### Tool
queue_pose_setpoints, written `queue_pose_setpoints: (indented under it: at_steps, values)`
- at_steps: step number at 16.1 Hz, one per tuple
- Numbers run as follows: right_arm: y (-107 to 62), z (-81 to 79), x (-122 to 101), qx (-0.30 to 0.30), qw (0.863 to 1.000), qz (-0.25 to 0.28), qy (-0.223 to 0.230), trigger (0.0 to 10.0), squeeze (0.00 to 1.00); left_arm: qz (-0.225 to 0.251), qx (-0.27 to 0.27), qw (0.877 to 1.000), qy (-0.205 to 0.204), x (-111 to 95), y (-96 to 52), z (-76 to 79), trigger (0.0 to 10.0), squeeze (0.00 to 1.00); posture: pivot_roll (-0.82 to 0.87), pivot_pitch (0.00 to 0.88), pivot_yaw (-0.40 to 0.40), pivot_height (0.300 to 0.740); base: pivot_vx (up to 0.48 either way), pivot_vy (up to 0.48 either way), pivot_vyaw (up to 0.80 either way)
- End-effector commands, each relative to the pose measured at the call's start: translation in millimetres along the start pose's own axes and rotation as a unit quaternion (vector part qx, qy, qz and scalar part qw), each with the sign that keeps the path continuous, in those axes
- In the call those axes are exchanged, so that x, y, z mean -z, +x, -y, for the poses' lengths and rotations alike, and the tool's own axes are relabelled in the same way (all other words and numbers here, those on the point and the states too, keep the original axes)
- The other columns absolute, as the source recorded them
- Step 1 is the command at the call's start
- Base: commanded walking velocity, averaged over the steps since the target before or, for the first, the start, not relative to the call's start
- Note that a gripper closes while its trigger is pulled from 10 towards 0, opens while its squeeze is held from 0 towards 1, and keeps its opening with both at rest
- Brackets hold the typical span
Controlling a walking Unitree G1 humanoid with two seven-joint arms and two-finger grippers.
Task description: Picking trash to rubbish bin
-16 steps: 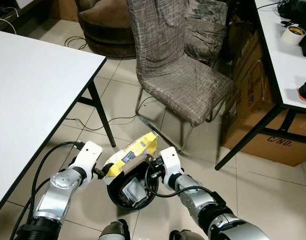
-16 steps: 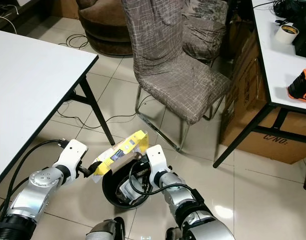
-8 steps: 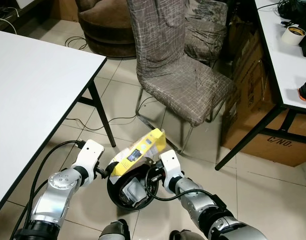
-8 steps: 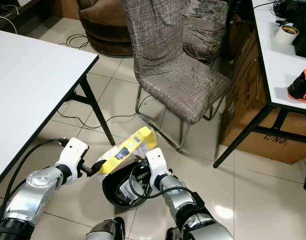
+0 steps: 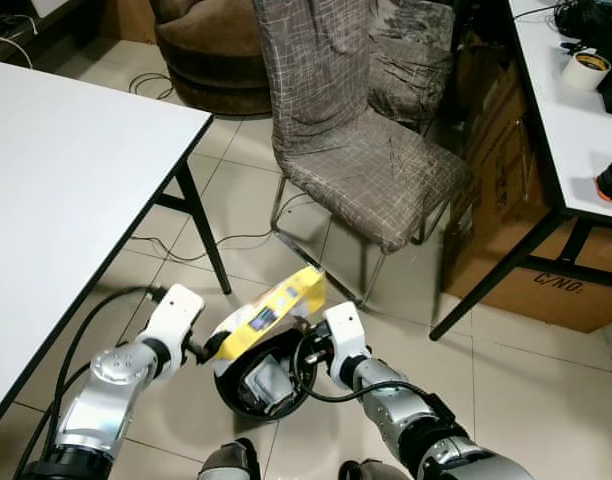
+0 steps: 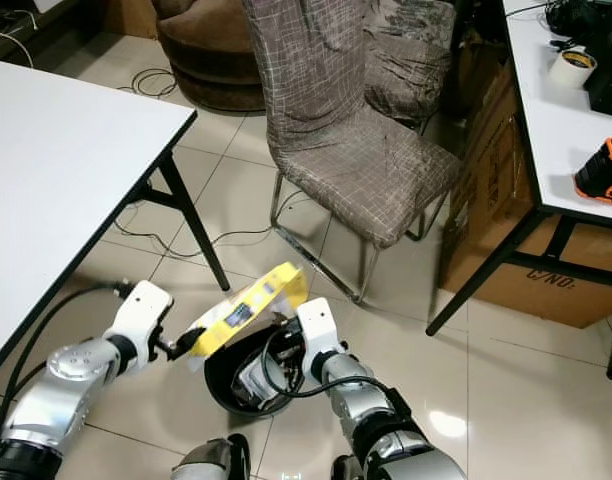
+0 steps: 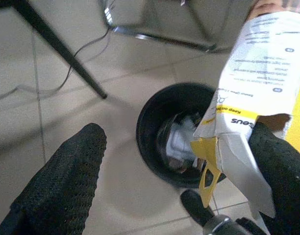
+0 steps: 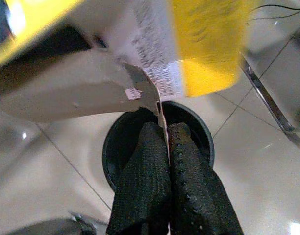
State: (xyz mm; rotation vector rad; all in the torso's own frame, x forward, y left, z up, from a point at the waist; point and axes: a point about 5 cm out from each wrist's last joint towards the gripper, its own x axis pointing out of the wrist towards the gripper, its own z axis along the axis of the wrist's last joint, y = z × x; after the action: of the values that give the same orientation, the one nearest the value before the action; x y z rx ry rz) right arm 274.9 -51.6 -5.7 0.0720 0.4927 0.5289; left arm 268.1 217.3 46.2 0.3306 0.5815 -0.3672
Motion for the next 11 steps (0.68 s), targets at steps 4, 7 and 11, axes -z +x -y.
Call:
queue_pose_setpoints:
  at_steps: [4,7,11]
  values:
    - [-28.6,10.7,14,0.034,0.996,0.079,0.03,10.0,0.0,-0.031,-0.006,0.999,-0.016,19,15.7,18.1,0.5,0.0,-0.01,0.158,0.007,0.74,0.0,0.0,0.0]
    - [-41.9,18.3,8,0.051,0.992,0.109,0.025,10.0,0.0,-0.032,0.009,0.999,0.013,17,21.5,26.8,10.0,0.0,-0.03,0.156,0.012,0.74,0.0,0.0,0.0]
    - [-30.9,20.6,-27,0.028,0.991,0.133,0.001,10.0,0.0,-0.001,0.034,0.998,0.059,2,19.8,29.9,10.0,0.0,-0.02,0.15,0.01,0.74,0.0,0.0,0.0]
